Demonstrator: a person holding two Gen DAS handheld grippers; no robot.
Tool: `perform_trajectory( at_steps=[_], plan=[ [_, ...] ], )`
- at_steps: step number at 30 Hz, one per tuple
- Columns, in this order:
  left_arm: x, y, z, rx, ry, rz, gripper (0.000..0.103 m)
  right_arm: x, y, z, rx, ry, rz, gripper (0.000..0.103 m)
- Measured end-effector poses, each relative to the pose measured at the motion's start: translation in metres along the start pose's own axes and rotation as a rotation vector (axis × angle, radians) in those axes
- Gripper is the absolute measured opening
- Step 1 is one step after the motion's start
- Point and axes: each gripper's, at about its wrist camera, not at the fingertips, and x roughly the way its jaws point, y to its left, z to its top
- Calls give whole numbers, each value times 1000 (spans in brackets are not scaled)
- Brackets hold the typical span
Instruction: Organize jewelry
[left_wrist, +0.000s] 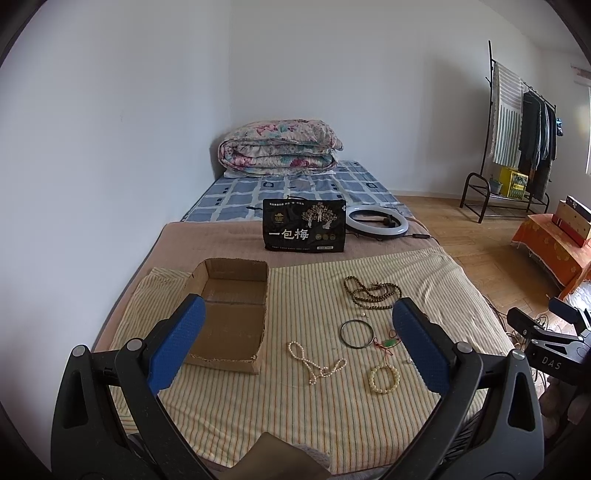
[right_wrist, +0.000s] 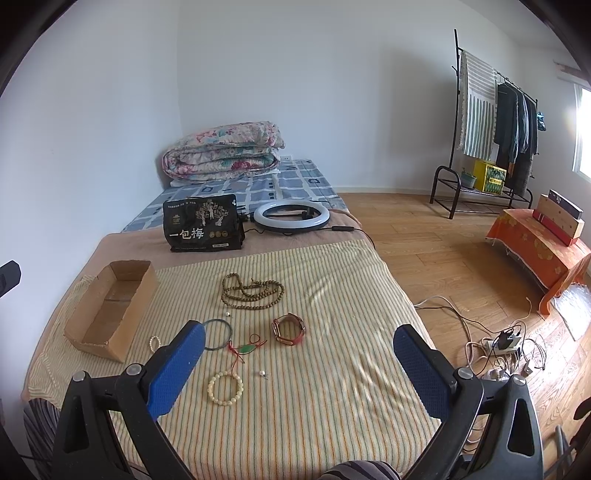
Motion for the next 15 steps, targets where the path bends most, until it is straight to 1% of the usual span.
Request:
perform_trajectory(
  at_steps=[5, 6, 9, 15],
  plan=[
    [-1, -2, 9, 8, 5, 2, 103, 0, 2, -5, 5, 2, 3, 103],
    [-4, -3, 8, 10, 3, 1, 103, 1, 3, -6, 5, 4, 3, 103],
    [3, -3, 3, 9, 5, 1, 103, 4, 4, -11, 1, 18, 15, 103],
    [9, -5, -5, 12, -3, 10, 103, 6, 8, -18, -32, 13, 11, 103]
  ],
)
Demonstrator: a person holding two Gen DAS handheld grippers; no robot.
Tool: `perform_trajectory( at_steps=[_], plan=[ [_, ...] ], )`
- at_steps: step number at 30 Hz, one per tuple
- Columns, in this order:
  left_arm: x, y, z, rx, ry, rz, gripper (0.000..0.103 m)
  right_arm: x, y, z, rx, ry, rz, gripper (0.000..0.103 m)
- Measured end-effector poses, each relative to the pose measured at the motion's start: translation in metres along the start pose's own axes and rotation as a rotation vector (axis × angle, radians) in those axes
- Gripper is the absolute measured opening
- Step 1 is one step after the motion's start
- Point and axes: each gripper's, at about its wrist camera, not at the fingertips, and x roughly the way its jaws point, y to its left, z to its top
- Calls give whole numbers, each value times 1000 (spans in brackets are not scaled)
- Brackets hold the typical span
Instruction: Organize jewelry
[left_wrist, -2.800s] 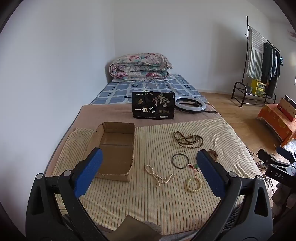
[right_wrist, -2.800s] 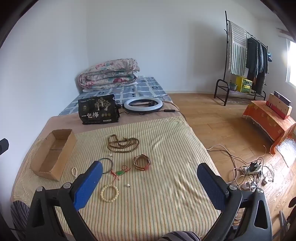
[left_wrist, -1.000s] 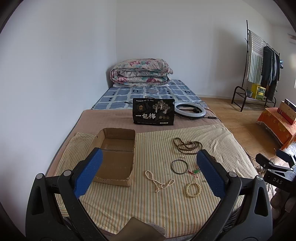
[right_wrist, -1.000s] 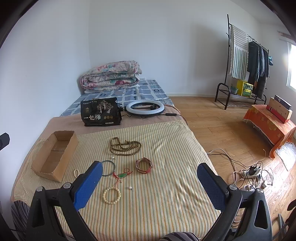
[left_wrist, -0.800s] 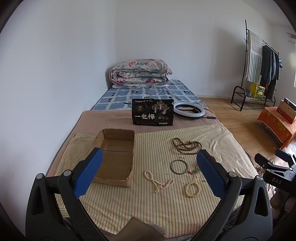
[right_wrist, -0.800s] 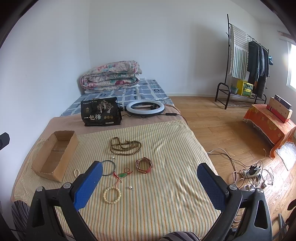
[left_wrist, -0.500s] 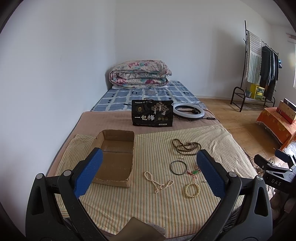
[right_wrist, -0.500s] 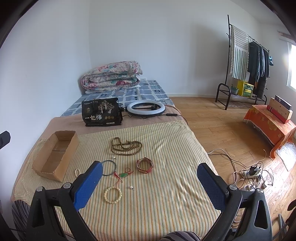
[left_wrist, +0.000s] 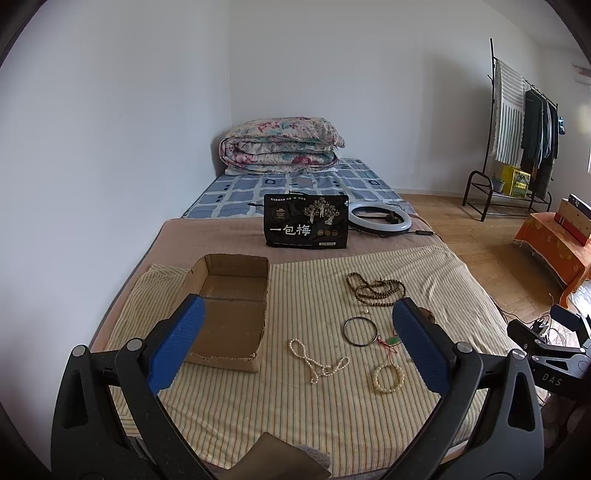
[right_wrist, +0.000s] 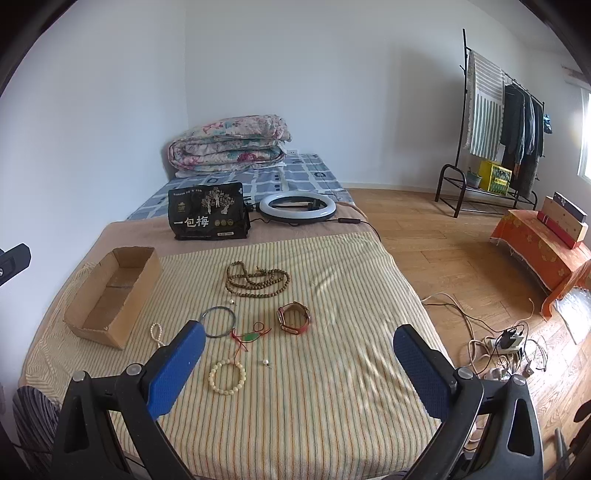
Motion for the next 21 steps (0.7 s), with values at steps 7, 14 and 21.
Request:
perform_trajectory(
  at_steps=[7, 14, 21],
  plan=[
    [20, 0, -20, 4, 2, 4, 103, 16, 3, -12, -17, 6, 18, 103],
    [40, 17, -37, -6, -13, 17, 103, 49, 10, -26, -123, -7, 31, 103],
    [70, 29, -67, -1, 37, 24, 103, 90, 22, -57, -185, 45, 92, 103]
  ],
)
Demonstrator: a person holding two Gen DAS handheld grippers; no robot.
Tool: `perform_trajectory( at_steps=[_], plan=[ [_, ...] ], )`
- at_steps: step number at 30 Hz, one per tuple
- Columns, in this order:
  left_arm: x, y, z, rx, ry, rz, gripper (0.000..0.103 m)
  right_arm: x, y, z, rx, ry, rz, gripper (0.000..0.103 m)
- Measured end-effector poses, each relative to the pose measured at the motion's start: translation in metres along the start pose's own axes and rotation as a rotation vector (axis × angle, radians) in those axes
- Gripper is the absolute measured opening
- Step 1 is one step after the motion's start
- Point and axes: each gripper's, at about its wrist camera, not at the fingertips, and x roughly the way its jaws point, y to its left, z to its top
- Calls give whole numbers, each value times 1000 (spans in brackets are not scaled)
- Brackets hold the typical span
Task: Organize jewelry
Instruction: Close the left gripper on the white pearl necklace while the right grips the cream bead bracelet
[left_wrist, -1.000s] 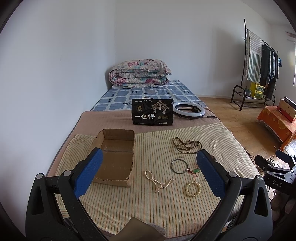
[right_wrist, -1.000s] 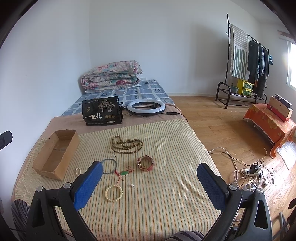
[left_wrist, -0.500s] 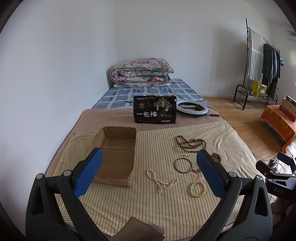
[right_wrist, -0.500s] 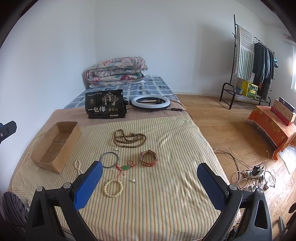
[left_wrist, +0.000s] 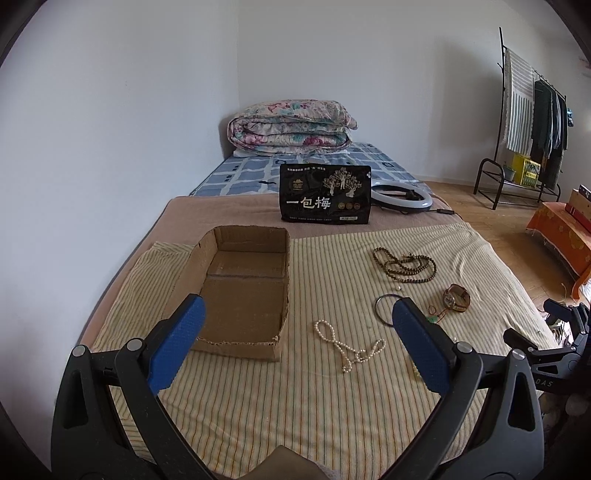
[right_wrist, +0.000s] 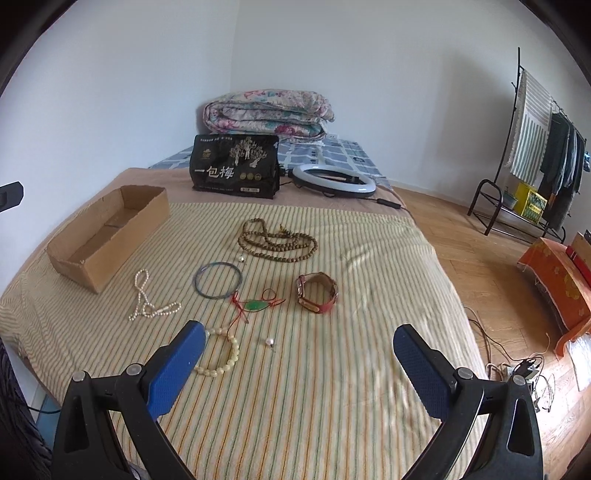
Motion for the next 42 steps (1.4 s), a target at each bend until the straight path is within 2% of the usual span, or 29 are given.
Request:
perform_trajectory(
  at_steps=[5, 7, 9, 13, 15, 20, 27, 30, 42],
  plan=[
    [20, -10, -26, 18, 64, -36, 93, 38, 12, -19, -19, 80, 92, 100],
    [29, -17, -35, 31, 97, -57, 87, 54, 14, -24, -16, 122, 127, 91],
    [37, -26, -44, 48, 130, -82, 83, 65, 14, -28, 2, 155, 163, 87],
    [58, -41, -58, 73, 175, -114, 76, 77, 11, -29, 56, 176, 224, 86],
    [70, -46, -62, 77, 200, -128, 68, 81, 11, -30, 71, 188, 253, 84],
    [103, -52, -69, 83, 268, -165, 66, 91, 16, -36, 77, 242, 301, 75],
    [142, -51, -82, 61, 359, -190, 66, 103, 22, -36, 82, 273, 314, 64],
    [153, -52, -87, 69, 383, -186, 61, 109, 28, -35, 71, 284, 316, 61],
    [182, -51, -90, 61, 407, -185, 60, 119, 45, -34, -17, 285, 253, 55]
  ],
)
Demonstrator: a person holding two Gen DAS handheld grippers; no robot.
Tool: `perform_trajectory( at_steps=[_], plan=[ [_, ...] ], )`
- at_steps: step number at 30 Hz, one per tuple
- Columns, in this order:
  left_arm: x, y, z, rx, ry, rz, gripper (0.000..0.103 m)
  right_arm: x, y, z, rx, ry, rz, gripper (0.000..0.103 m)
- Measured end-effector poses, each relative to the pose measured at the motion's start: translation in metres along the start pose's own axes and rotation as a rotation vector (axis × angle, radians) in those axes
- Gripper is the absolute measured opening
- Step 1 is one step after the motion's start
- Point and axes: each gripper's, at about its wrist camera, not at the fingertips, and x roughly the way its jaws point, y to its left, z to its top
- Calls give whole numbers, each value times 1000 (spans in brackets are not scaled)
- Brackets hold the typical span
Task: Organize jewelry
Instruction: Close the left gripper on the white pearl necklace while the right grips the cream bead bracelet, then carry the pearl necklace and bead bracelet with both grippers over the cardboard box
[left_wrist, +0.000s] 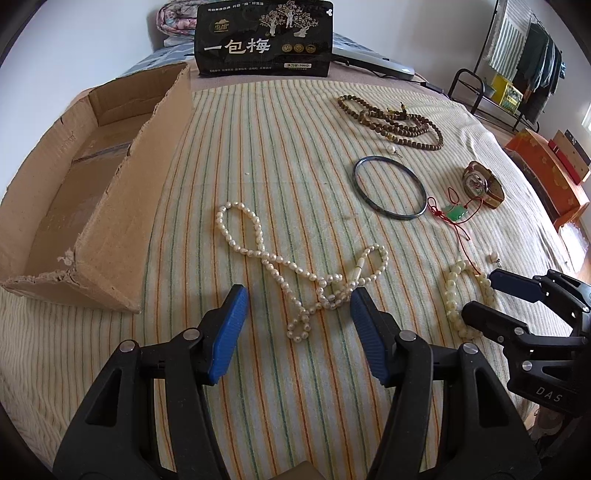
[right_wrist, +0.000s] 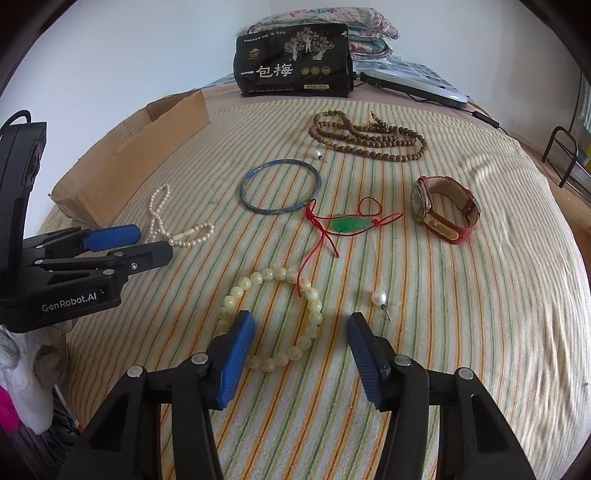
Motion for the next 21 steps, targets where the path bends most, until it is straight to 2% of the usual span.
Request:
perform_trajectory(
  at_steps=[2, 4, 7, 11, 12, 14, 17, 18, 21],
  plan=[
    [2, -3, 1, 16, -4, 4, 60, 0, 2, 0, -13, -3, -11, 53],
    [4, -6, 1, 29, -11, 6, 57, 0, 3, 1, -18, -4, -13, 46],
    [4, -9, 2, 46, -19, -1, 46, 0, 5, 1, -23, -5, 0, 36],
    [3, -13, 1, 61, -25, -13, 25, -1, 6, 2, -22, -4, 20, 28],
    [3, -14, 1, 65, -26, -18, 16, -1, 6, 2, -19, -3, 32, 23],
    [1, -16, 0, 70, -28, -23, 7, -2, 6, 2, -9, 1, 55, 17],
    [0, -18, 0, 68, -35, -27, 6, -3, 3, 1, 7, 2, 80, 11],
    [-1, -18, 0, 62, -36, -30, 6, -4, 3, 1, 11, 2, 89, 6],
    [-6, -16, 2, 46, -46, -46, 6, -9, 1, 0, 24, -5, 102, 6]
  ],
)
